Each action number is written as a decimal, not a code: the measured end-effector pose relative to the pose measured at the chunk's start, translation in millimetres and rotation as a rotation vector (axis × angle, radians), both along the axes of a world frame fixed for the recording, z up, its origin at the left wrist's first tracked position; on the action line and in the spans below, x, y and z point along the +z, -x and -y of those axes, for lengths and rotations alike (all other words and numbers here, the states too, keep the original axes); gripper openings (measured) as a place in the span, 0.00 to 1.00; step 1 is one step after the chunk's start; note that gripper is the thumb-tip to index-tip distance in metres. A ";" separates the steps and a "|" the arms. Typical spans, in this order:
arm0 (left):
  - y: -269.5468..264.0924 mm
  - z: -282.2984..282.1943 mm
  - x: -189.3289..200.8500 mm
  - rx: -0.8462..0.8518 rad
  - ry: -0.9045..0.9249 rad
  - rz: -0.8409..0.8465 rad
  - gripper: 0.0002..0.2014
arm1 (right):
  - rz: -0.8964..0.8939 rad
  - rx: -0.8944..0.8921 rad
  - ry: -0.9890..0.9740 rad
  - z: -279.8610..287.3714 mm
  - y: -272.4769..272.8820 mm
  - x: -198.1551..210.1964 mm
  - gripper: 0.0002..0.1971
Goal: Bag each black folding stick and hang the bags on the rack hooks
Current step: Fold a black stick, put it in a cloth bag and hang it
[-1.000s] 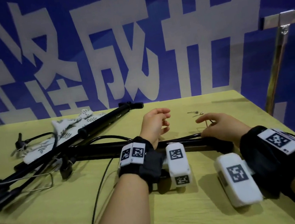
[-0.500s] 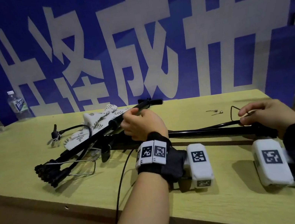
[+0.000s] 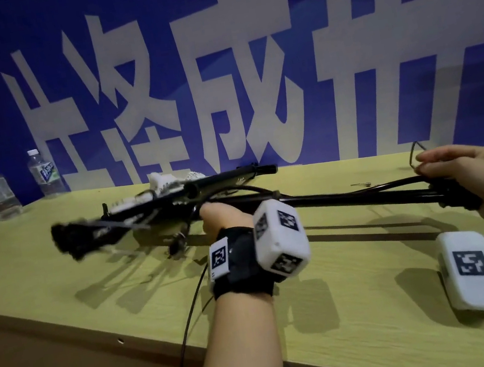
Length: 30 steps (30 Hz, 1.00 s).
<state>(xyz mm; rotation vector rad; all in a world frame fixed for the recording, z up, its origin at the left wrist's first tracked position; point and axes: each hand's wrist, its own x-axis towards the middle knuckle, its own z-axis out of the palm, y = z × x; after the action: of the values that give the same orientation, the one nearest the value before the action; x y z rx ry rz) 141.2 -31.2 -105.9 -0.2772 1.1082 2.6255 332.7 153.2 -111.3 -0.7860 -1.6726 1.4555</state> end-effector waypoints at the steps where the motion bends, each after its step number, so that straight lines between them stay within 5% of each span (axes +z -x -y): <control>1: 3.4 -4.4 0.6 0.041 -0.081 -0.019 0.21 | -0.021 -0.012 -0.001 0.1 -0.4 -0.2 0.10; 5: 9.9 -12.1 2.8 0.052 -0.344 -0.066 0.11 | -0.154 -0.126 -0.052 -1.3 -1.3 -3.7 0.10; 8: 3.2 -8.8 5.5 -0.019 -0.521 -0.038 0.17 | -0.286 -0.205 -0.110 -4.1 -2.0 -3.8 0.13; 17: 5.8 -6.0 10.4 0.016 -0.691 -0.189 0.17 | -0.344 -0.177 -0.166 0.1 0.6 -0.8 0.17; 21: -0.5 -1.8 14.1 0.027 -0.554 -0.146 0.15 | -0.171 -0.137 -0.114 -0.5 6.6 -5.5 0.18; 26: -20.4 -2.9 8.9 -0.069 -0.221 -0.073 0.12 | 0.064 -0.237 -0.148 -10.5 7.1 -14.3 0.07; 30: -13.4 -4.8 0.7 -0.164 -0.002 0.009 0.24 | 0.159 -0.252 -0.147 -19.9 6.6 -20.3 0.10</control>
<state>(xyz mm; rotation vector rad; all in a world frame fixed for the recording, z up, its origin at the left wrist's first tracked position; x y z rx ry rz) 154.6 -26.4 -105.2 -0.1890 1.0769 2.4790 326.1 173.1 -131.6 -1.0110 -1.7061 1.1091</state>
